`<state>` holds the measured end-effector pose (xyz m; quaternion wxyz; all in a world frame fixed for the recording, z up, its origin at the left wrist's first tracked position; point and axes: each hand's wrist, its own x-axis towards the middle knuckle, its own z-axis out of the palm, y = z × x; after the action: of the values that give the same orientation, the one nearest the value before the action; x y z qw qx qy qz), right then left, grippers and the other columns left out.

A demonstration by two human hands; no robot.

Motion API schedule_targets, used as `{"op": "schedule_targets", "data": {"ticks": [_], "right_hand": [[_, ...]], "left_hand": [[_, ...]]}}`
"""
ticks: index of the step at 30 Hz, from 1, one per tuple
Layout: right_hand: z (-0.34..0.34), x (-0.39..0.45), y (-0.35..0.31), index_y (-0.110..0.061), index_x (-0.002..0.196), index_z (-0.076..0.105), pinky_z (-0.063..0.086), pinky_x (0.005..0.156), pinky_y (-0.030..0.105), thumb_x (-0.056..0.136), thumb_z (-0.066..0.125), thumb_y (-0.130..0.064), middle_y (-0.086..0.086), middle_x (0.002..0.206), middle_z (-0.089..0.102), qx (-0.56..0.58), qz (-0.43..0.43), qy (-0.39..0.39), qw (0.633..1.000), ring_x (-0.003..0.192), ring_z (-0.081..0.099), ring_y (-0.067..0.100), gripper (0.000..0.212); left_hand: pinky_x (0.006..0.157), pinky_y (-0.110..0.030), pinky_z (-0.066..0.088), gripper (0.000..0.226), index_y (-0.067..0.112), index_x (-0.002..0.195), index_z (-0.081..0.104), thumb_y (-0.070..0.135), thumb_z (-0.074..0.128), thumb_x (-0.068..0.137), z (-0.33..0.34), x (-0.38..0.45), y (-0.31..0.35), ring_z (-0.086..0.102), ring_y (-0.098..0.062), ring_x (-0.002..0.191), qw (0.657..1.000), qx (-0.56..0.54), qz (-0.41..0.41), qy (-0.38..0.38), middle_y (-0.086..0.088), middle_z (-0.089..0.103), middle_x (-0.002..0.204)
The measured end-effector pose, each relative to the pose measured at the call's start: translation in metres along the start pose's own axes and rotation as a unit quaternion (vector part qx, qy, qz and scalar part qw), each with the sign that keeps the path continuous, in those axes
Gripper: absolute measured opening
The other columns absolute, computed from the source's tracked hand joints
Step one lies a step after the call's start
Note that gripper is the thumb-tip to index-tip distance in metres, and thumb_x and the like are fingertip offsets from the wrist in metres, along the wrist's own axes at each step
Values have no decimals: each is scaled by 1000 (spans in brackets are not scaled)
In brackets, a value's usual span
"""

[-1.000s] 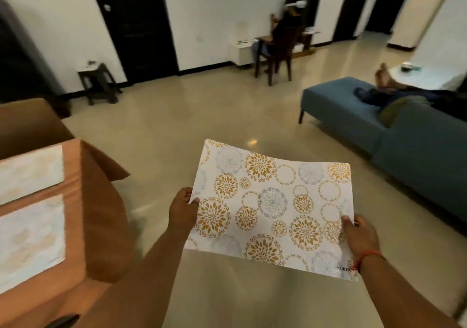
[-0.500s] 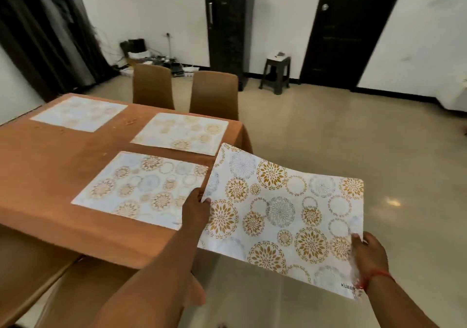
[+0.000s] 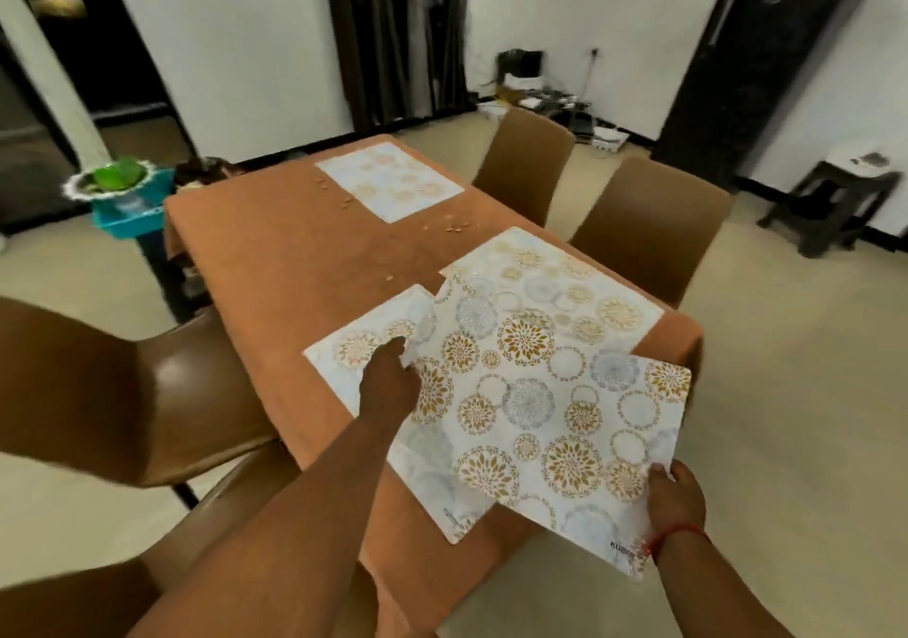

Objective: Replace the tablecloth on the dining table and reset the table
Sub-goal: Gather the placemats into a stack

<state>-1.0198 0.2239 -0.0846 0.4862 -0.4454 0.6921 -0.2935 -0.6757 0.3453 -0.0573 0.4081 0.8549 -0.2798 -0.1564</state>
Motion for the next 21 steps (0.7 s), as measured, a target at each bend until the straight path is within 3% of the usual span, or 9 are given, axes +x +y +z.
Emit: {"op": "schedule_targets", "data": {"ticks": [3,5,7,9,12,14,16,18,21], "right_hand": [[46,38,-9,-8,131,58,48,100,44,97,54,-25,16,127,61,-47,0,-54,997,115,58,38,39],[75,76,-4,-9,134,54,48,102,46,90,56,-37,12,131,60,-81,-2,-90,993,117,58,37,53],[97,83,-35,-11,133,54,47,102,49,98,50,-29,12,129,59,-85,-1,-131,988,115,57,39,40],[115,88,-61,-7,125,54,49,98,48,103,43,-19,15,117,59,-88,6,-163,983,106,58,39,28],[135,101,-78,-3,129,53,47,95,40,103,42,-15,15,121,59,-92,11,-213,973,111,57,39,30],[146,109,-78,-6,131,54,50,95,44,101,44,-10,14,127,60,-86,16,-254,963,111,59,40,32],[157,115,-69,-14,125,58,55,86,53,98,48,-6,18,118,65,-83,50,-310,946,100,63,39,30],[162,116,-64,-8,117,61,57,70,46,97,51,-5,15,101,66,-82,125,-359,921,87,63,36,23],[163,104,-58,-7,120,55,55,64,39,99,53,-9,16,104,65,-111,218,-440,864,94,65,36,22]], "left_hand": [[114,-35,34,48,5,143,47,8,55,96,-7,18,-16,42,-29,137,998,-11,-54,42,-15,46,148],[112,-42,39,49,6,142,46,7,57,95,-6,27,-18,46,-31,133,992,-57,-83,79,-15,44,146],[104,-46,47,46,6,139,49,4,57,94,-6,37,-10,53,-29,124,980,-100,-102,137,-14,44,142],[102,-41,48,42,2,136,52,1,55,94,-7,42,-4,56,-29,118,971,-107,-123,175,-15,46,139],[100,-39,47,37,1,132,54,3,54,95,3,40,-3,56,-30,118,964,-54,-166,202,-13,52,135],[99,-39,48,37,1,132,54,7,56,95,17,32,-5,55,-34,119,954,-44,-211,210,-15,53,134],[97,-31,45,40,-2,132,53,11,59,94,37,22,-7,54,-35,121,937,-50,-284,196,-17,53,135],[99,-36,49,42,-1,131,54,17,60,93,61,9,-10,57,-36,119,910,-68,-377,160,-19,55,135],[95,-41,54,43,0,129,54,23,58,93,88,-14,-9,61,-36,113,865,-127,-473,111,-18,60,126]]}}
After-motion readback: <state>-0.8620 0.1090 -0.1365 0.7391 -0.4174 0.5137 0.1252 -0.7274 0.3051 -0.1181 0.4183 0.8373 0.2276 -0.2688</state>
